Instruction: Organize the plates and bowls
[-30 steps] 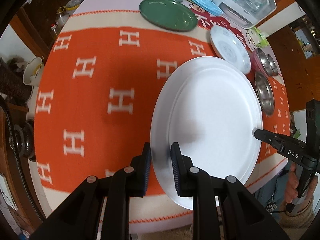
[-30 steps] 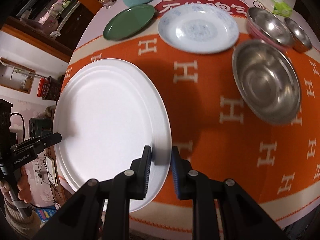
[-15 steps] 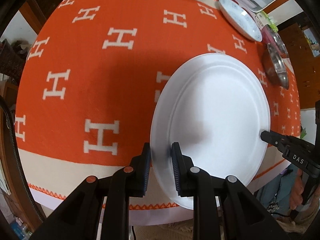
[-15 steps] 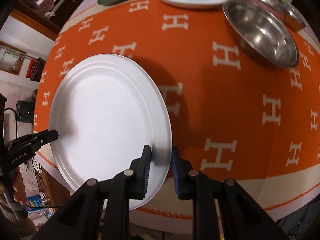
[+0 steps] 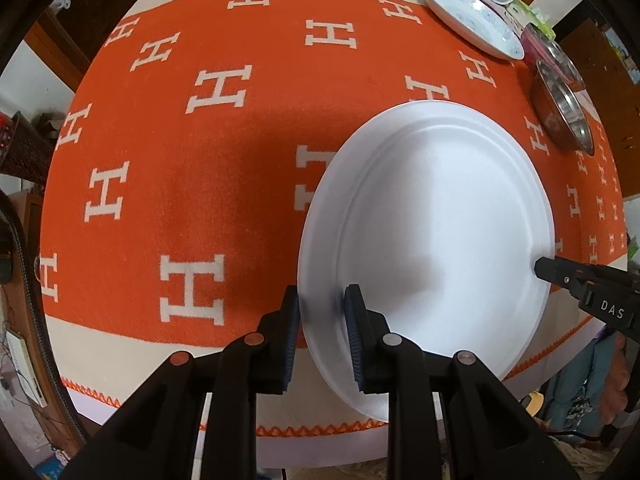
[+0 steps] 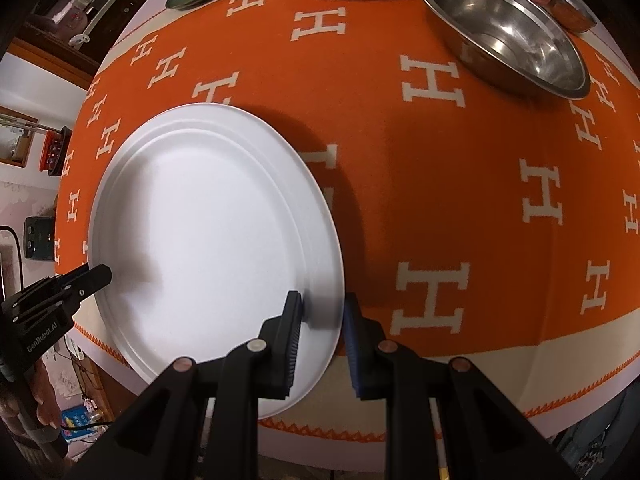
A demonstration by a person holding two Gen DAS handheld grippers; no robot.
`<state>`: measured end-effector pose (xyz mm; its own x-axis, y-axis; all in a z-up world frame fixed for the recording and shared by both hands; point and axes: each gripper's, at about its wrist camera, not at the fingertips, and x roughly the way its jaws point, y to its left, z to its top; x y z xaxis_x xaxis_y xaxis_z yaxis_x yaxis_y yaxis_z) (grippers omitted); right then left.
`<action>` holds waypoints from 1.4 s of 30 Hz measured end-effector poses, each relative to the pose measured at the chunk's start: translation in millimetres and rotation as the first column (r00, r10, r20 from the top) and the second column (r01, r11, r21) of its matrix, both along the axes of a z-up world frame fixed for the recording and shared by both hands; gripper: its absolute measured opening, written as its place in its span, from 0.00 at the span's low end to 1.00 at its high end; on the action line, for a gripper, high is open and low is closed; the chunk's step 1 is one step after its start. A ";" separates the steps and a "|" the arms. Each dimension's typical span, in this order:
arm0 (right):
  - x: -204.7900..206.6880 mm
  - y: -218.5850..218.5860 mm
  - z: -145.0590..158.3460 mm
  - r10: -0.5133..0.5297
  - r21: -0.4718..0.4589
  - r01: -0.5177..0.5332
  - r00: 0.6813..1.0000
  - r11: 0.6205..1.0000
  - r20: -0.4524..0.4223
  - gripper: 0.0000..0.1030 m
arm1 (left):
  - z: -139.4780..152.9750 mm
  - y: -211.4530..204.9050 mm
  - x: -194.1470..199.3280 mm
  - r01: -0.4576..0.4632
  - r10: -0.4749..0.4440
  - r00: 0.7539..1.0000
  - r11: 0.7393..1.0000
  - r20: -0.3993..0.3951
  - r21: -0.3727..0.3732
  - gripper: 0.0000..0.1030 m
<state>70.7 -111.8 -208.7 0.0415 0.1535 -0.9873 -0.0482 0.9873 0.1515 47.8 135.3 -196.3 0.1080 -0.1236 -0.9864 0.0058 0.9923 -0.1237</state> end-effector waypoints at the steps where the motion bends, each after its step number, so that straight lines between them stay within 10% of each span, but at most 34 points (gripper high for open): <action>1: -0.7 1.5 -0.5 0.000 -0.002 0.000 1.000 1.000 -0.001 0.20 | -0.3 1.2 0.0 0.001 -0.001 1.000 1.000 -0.004 0.003 0.20; 13: 4.3 18.1 -4.5 0.010 -0.035 -0.010 1.000 0.999 -0.016 0.24 | -6.7 -5.7 4.8 0.008 -0.008 1.000 1.000 -0.013 0.017 0.25; 18: 2.4 22.2 -4.8 0.005 -0.009 -0.006 1.000 1.000 -0.025 0.35 | -4.3 -2.9 2.9 -0.012 0.012 1.000 1.000 -0.001 -0.004 0.59; 42: -14.3 8.8 25.3 -0.027 -0.051 0.028 0.999 0.998 0.025 0.41 | 27.8 2.0 -4.8 -0.002 0.001 0.997 1.000 0.071 0.021 0.64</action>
